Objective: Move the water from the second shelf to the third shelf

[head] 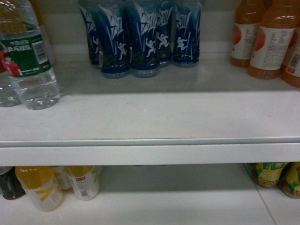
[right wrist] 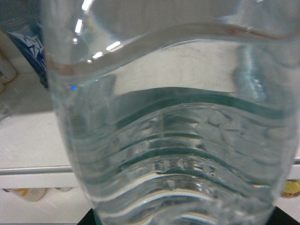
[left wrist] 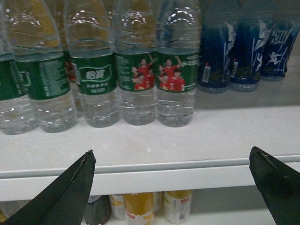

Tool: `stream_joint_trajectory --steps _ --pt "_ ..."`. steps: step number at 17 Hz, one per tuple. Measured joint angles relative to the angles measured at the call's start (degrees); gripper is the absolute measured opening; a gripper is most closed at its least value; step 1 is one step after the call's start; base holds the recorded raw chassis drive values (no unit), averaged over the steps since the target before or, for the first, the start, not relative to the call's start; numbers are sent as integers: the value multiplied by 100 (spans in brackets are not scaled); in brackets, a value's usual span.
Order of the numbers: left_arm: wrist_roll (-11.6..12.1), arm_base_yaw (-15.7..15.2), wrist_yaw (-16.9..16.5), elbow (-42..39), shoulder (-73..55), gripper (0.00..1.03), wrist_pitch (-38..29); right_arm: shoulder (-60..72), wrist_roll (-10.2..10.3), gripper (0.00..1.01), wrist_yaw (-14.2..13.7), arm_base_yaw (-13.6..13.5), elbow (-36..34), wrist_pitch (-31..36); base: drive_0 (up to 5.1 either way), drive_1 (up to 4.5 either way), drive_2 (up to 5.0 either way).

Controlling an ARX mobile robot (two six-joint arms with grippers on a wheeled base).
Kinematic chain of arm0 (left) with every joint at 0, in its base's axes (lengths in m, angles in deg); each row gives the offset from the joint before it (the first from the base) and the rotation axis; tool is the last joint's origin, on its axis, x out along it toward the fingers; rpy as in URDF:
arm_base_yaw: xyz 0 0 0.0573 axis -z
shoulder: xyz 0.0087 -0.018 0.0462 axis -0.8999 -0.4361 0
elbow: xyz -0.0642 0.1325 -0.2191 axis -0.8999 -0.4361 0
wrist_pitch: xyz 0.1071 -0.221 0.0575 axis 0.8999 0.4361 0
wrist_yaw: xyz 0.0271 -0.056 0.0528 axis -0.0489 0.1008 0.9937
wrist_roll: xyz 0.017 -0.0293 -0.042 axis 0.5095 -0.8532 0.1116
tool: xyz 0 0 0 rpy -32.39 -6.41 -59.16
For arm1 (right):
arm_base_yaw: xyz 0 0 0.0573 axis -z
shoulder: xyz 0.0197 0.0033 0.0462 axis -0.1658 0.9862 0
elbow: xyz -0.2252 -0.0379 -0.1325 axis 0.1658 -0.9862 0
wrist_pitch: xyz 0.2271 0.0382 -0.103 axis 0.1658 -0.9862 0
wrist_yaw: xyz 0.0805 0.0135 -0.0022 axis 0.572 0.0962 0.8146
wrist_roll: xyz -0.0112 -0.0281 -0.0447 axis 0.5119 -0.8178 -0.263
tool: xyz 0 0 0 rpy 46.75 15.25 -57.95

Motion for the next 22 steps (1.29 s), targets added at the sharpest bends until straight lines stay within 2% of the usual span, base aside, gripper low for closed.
stream_joint_trajectory --steps 22 --pt "0 0 -2 0 0 98 -13 0 2 40 13 0 -2 0 -500 245 245"
